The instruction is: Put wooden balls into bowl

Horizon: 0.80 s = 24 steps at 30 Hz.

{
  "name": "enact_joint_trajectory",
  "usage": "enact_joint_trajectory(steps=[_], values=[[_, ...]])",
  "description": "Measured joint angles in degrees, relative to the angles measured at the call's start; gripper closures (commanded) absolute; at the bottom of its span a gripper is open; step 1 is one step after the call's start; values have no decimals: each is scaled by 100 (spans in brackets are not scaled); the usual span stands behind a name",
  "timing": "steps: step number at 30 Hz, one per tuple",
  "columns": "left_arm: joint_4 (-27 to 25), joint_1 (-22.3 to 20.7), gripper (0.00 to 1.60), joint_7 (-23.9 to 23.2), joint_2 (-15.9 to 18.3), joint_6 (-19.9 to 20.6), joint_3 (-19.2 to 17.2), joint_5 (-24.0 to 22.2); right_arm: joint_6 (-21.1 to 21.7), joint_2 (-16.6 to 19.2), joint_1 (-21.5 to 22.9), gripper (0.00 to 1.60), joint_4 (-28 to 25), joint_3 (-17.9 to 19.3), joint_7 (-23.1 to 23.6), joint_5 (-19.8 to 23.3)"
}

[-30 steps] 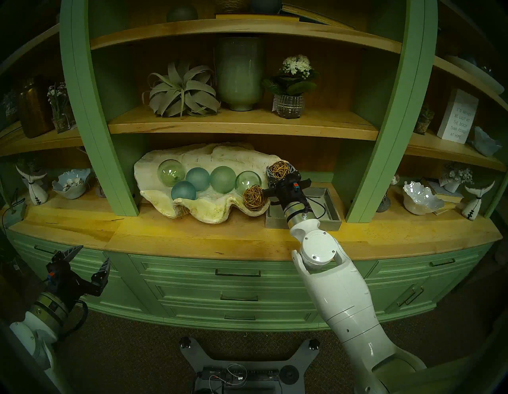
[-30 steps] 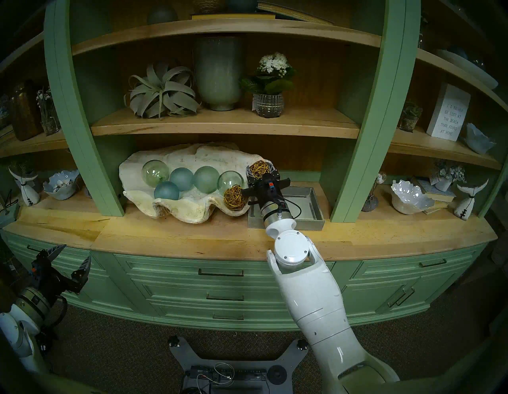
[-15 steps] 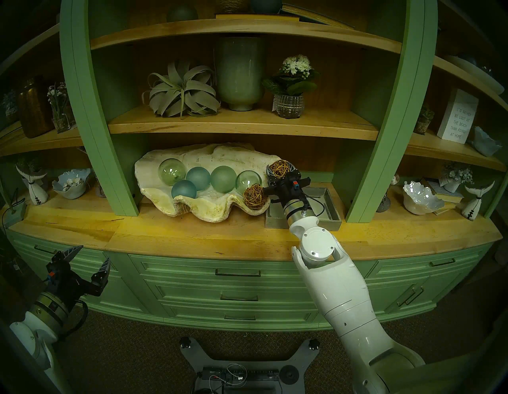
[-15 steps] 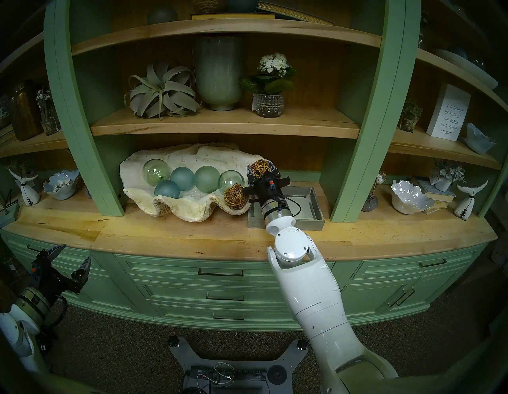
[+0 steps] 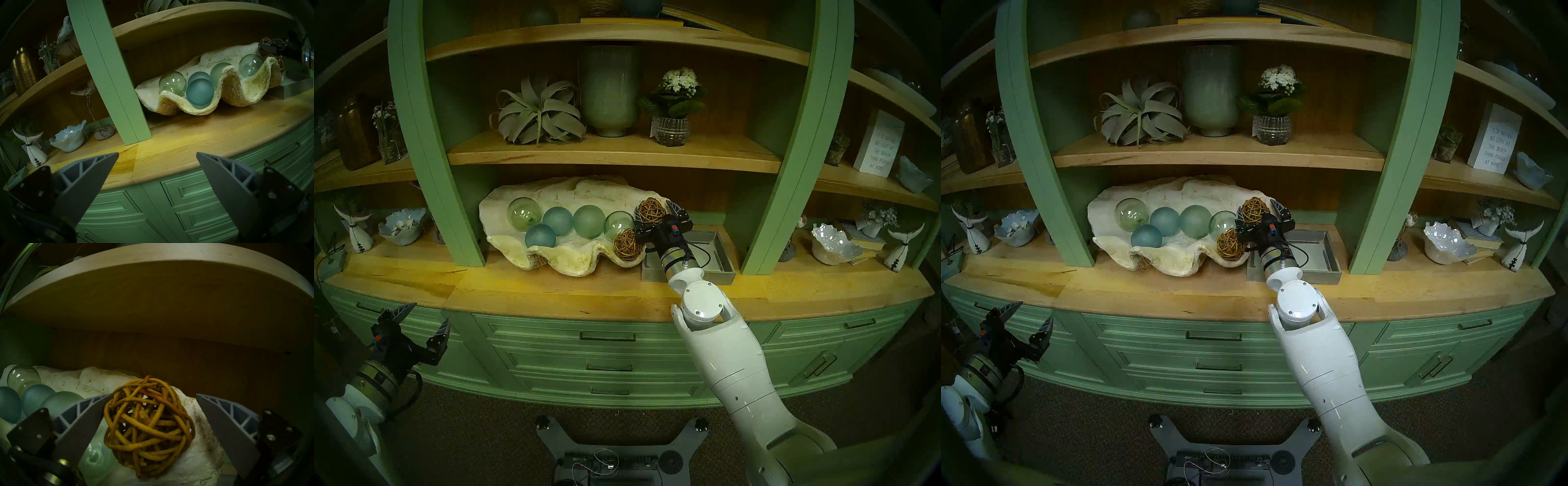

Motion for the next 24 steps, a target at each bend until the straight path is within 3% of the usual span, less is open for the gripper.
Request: enact_joint_trajectory(steps=[9,24], values=[[0,-1,0,0,0,0,0,0,-63,71,-126,0,-211,41,46,-48],[3,-1,0,0,1,0,0,1,-89,271,-378,0,-1062,162,338,118]])
